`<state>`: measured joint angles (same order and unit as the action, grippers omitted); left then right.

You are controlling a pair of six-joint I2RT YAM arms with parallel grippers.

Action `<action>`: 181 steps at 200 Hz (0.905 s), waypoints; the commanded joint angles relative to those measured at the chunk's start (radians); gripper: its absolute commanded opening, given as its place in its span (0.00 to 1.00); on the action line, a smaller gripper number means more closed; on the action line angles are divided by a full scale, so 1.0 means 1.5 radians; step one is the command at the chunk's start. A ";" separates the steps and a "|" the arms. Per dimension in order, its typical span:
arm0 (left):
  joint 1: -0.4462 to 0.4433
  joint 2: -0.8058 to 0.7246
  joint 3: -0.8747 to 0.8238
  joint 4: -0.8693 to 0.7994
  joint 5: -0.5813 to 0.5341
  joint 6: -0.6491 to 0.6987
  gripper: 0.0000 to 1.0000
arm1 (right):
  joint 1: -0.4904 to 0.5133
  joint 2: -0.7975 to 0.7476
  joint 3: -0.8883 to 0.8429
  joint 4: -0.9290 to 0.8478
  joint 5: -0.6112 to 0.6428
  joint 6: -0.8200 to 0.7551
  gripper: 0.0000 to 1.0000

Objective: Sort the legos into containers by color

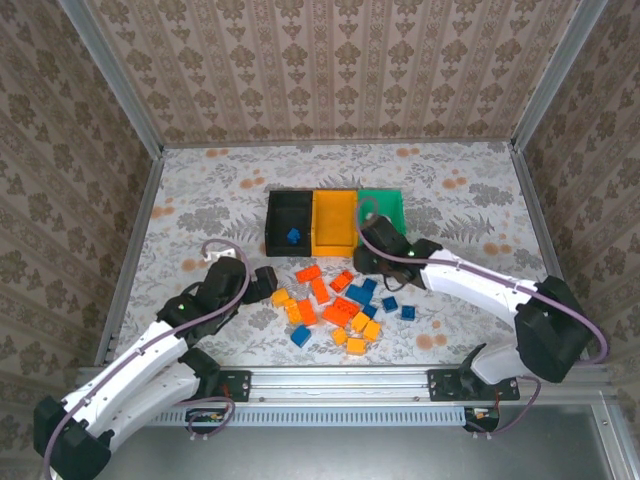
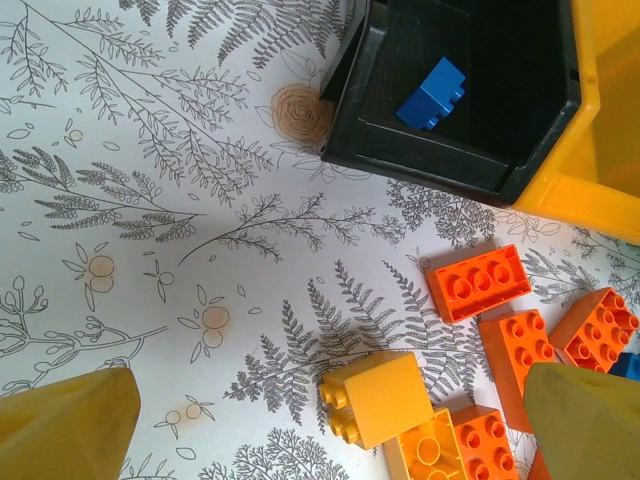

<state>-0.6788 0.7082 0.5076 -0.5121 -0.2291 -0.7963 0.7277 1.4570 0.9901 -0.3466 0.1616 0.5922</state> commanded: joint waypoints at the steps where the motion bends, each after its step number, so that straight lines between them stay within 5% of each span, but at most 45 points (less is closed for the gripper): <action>1: 0.005 -0.014 -0.016 -0.022 0.015 -0.020 1.00 | 0.026 0.088 0.107 0.029 -0.048 -0.042 0.29; 103: 0.015 -0.002 -0.017 -0.062 0.055 -0.008 1.00 | 0.032 0.487 0.609 -0.075 -0.056 -0.087 0.36; 146: 0.023 0.048 -0.015 -0.032 0.086 0.010 0.99 | 0.024 0.521 0.701 -0.100 -0.045 -0.083 0.61; 181: 0.025 0.112 -0.004 0.021 0.134 0.033 0.94 | 0.021 0.452 0.636 -0.074 -0.044 -0.070 0.67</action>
<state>-0.6460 0.8276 0.4911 -0.5461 -0.0998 -0.7910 0.7654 2.2303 2.0026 -0.4526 0.0814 0.4747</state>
